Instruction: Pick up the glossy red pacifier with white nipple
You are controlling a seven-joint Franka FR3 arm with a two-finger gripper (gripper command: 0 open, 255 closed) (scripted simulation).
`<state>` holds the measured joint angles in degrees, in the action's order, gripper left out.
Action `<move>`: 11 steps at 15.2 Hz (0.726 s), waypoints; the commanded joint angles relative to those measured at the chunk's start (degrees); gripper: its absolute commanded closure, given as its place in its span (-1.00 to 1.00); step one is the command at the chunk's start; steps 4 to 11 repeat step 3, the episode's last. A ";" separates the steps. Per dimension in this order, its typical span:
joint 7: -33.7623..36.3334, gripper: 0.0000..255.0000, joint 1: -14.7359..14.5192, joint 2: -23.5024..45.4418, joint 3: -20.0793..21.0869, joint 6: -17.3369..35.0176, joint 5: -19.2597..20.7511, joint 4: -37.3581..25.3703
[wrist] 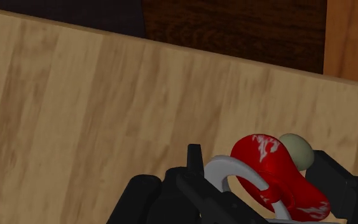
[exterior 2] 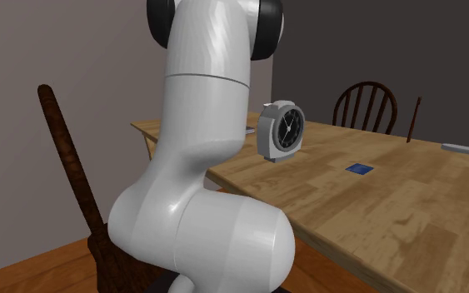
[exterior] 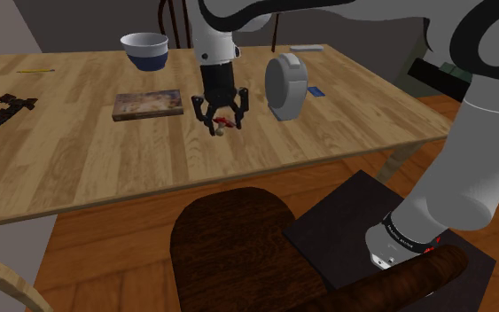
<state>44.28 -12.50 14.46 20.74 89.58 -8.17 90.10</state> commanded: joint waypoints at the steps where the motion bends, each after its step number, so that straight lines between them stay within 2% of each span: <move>1: 0.23 1.00 0.03 -0.24 0.03 -1.57 -0.08 -1.34; 11: 0.25 1.00 0.03 -0.25 0.04 -1.69 -0.09 -1.45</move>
